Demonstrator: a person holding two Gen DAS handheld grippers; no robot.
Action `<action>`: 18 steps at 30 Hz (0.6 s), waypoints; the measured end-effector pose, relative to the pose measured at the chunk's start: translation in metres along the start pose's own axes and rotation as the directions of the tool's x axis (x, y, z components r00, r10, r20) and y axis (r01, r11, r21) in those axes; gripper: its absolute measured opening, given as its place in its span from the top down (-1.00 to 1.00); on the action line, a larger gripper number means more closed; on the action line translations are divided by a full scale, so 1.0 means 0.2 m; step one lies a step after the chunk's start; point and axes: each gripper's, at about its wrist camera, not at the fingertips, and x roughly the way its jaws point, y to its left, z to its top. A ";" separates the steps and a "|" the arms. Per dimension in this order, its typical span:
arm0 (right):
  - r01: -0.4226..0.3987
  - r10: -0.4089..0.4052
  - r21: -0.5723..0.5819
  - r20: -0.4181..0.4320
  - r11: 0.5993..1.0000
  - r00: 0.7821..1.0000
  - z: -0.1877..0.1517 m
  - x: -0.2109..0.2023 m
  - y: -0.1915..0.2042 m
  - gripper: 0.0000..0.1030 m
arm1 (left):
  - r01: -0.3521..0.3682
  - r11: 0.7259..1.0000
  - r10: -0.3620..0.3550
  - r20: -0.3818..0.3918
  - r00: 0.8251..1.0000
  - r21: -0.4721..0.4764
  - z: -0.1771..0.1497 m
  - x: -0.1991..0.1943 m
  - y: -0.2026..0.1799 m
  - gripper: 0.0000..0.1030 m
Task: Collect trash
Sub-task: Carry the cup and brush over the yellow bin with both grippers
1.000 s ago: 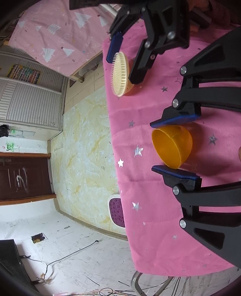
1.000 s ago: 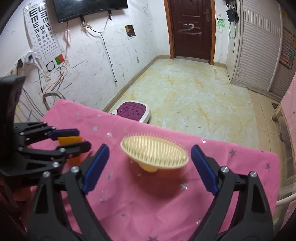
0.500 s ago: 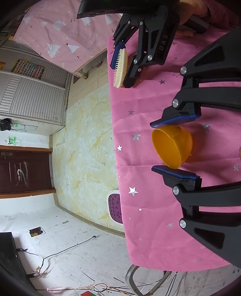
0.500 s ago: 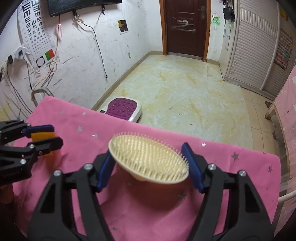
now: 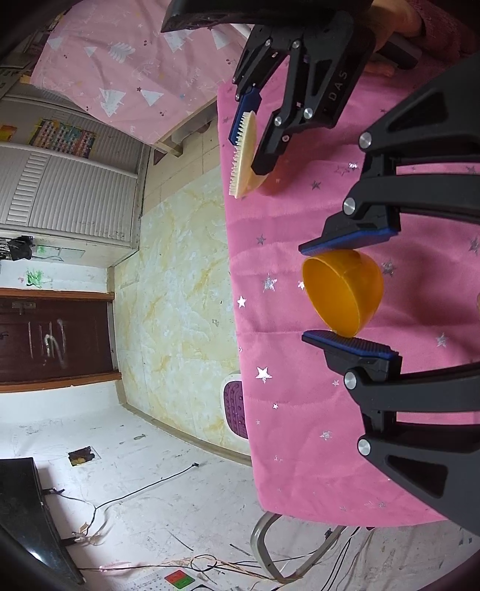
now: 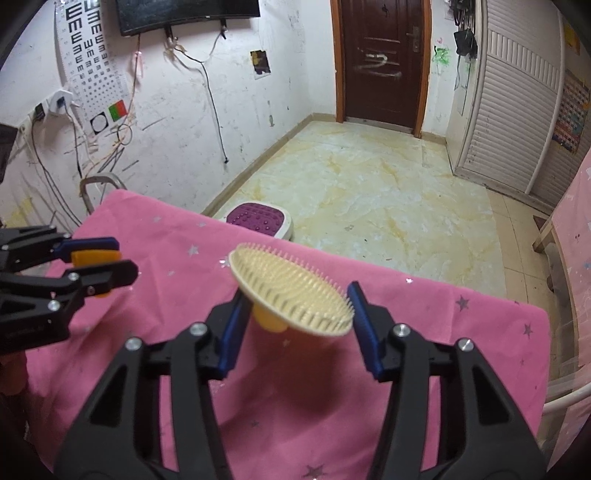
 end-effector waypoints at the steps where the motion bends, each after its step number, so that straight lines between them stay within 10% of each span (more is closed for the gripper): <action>1: 0.000 0.000 0.003 0.010 1.000 1.000 0.00 -0.03 -0.01 0.03 | -0.001 1.000 0.001 0.003 1.000 0.002 0.00 -0.01 -0.01 0.36; 18: 0.044 -0.065 0.111 0.192 0.993 0.979 -0.25 -0.63 -0.28 0.03 | 0.024 0.994 -0.034 0.093 0.995 0.110 0.00 -0.31 -0.45 0.36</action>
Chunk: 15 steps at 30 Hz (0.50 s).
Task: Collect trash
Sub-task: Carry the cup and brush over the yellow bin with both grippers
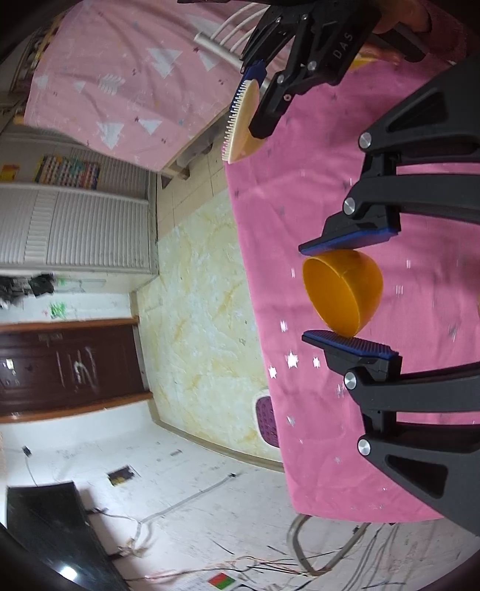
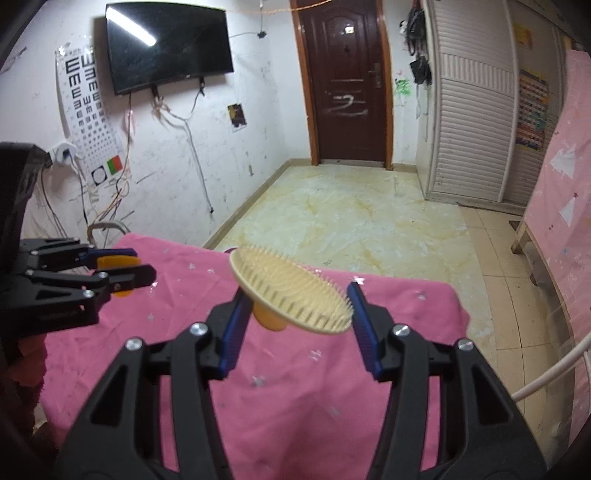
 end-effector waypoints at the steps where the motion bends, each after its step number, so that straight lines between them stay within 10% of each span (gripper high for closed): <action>1: 0.009 -0.009 0.011 0.010 1.000 1.000 -0.02 -0.04 -0.04 0.03 | 0.006 1.000 -0.006 0.005 1.000 0.016 0.00 -0.02 -0.05 0.36; 15: 0.134 -0.147 0.159 0.073 0.978 0.986 -0.28 -0.48 -0.52 0.03 | 0.065 0.980 -0.070 0.020 0.997 0.188 0.00 -0.11 -0.67 0.36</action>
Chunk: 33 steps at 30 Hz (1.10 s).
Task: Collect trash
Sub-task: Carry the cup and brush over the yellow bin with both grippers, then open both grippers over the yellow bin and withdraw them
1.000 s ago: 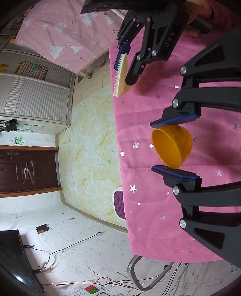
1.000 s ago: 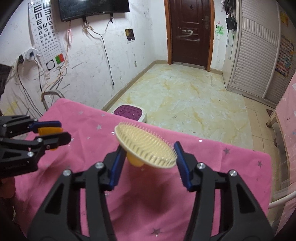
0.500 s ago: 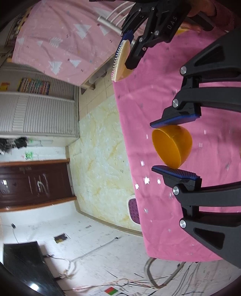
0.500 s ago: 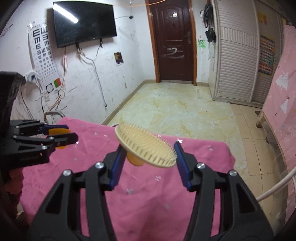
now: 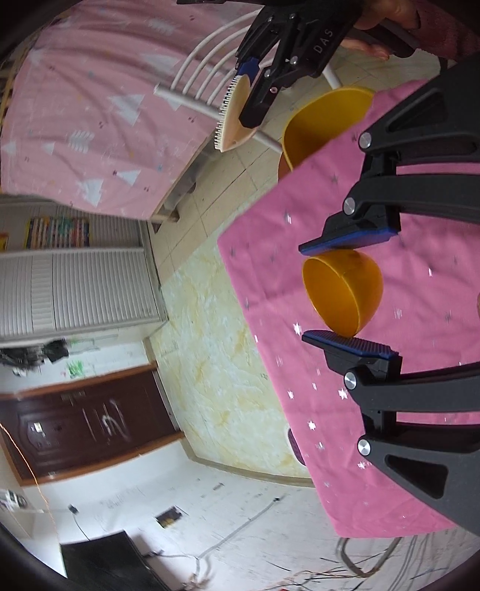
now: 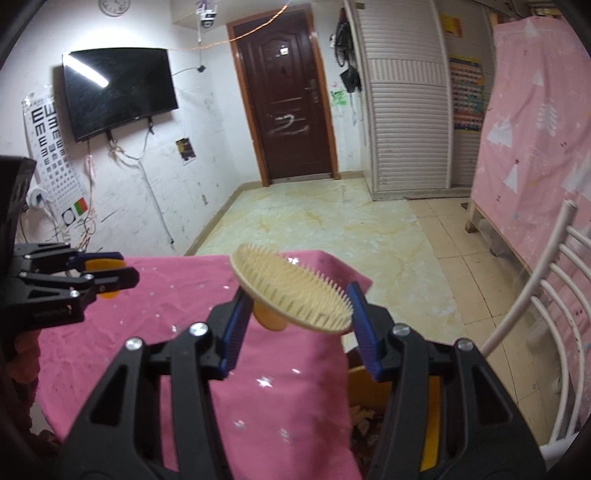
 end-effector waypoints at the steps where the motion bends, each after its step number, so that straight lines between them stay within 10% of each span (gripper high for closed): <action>1: 0.009 -0.009 0.012 0.005 1.000 1.000 -0.01 -0.03 -0.04 0.03 | 0.005 1.000 -0.005 0.000 1.000 0.013 0.01 0.00 -0.05 0.36; 18: 0.056 -0.057 0.167 0.003 0.984 0.998 -0.24 -0.14 -0.47 0.02 | 0.114 0.980 -0.108 -0.048 0.993 0.163 0.06 0.09 -0.60 0.36; 28: 0.089 -0.099 0.299 0.020 0.950 0.995 -0.39 -0.24 -0.70 0.02 | 0.359 0.925 -0.341 -0.148 0.928 0.123 0.08 0.27 -0.87 0.35; 33: 0.112 -0.121 0.298 0.011 0.948 0.993 -0.42 -0.27 -0.70 -0.18 | 0.413 0.905 -0.392 -0.178 0.903 0.103 0.06 0.31 -0.92 -0.07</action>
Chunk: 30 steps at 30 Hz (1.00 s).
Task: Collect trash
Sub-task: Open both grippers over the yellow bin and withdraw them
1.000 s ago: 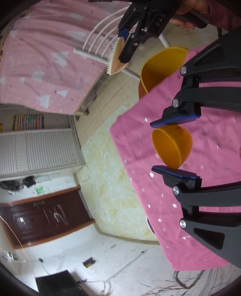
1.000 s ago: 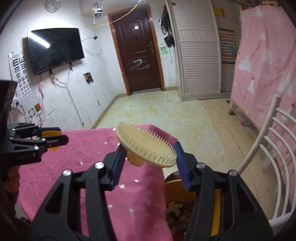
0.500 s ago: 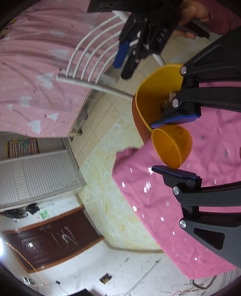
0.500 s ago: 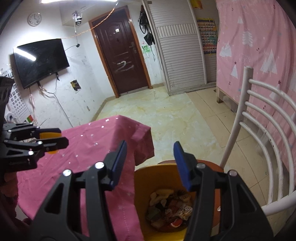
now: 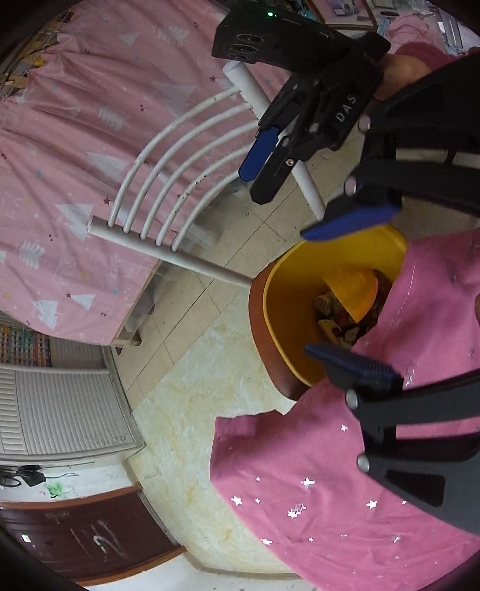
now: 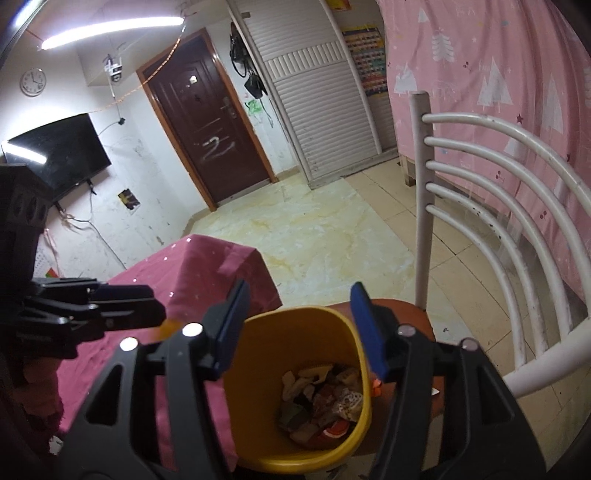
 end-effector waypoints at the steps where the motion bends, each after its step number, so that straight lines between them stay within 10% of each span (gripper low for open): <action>1: 0.000 0.000 -0.001 0.001 1.000 1.000 0.00 0.00 0.00 -0.19 | 0.001 1.000 -0.001 0.002 1.000 0.001 0.00 0.00 0.00 -0.10; 11: -0.034 0.035 -0.018 0.046 0.999 0.998 0.02 0.00 0.13 -0.86 | -0.008 0.998 0.012 0.073 0.997 -0.057 -0.07 -0.17 0.13 -0.22; 30: -0.143 0.156 -0.201 0.052 0.969 0.986 -0.03 -0.06 0.78 -0.88 | -0.173 0.961 0.232 0.291 0.928 -0.216 -0.51 -0.70 0.58 -0.71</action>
